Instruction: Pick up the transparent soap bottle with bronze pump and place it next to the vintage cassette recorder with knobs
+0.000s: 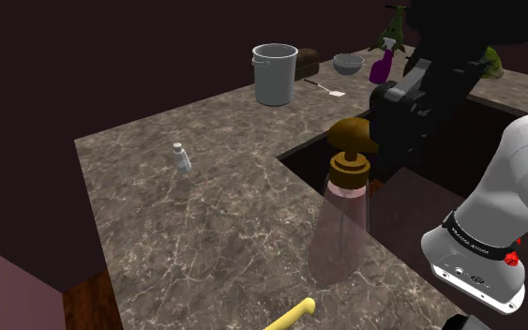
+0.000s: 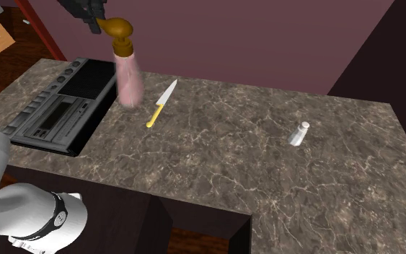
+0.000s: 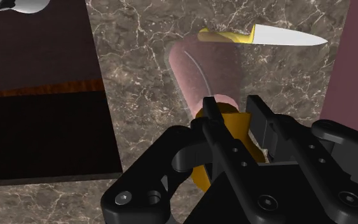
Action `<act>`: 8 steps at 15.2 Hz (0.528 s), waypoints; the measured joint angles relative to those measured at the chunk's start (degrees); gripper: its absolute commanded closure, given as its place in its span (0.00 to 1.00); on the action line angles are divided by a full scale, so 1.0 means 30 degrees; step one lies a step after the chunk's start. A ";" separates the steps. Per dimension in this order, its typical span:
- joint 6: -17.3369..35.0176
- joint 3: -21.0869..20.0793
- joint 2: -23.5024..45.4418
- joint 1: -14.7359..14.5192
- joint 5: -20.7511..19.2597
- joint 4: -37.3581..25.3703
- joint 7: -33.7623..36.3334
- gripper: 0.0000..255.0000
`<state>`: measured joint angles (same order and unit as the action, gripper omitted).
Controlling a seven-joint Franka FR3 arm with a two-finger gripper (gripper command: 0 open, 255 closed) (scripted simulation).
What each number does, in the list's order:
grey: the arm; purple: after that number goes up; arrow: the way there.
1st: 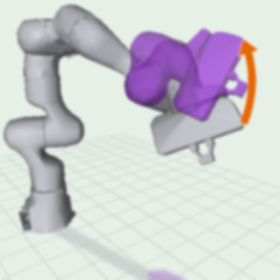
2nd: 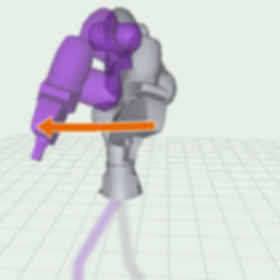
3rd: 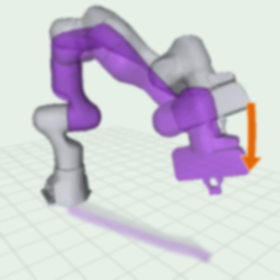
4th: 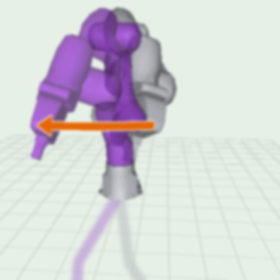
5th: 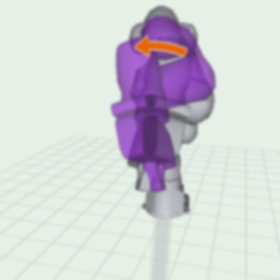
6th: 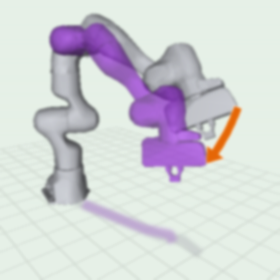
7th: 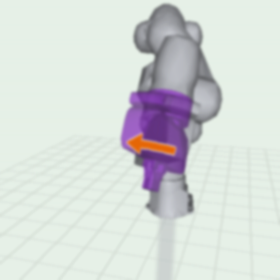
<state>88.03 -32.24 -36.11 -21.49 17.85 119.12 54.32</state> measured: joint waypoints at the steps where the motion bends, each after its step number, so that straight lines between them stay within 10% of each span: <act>1: -0.0243 -0.0027 -0.0566 -0.0278 0.0273 0.0269 0.0223 1.00; 8: -0.1927 -0.0272 -0.4130 -0.2163 0.1999 0.1787 0.1886 1.00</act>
<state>82.25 -33.05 -48.50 -27.98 23.85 124.48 59.97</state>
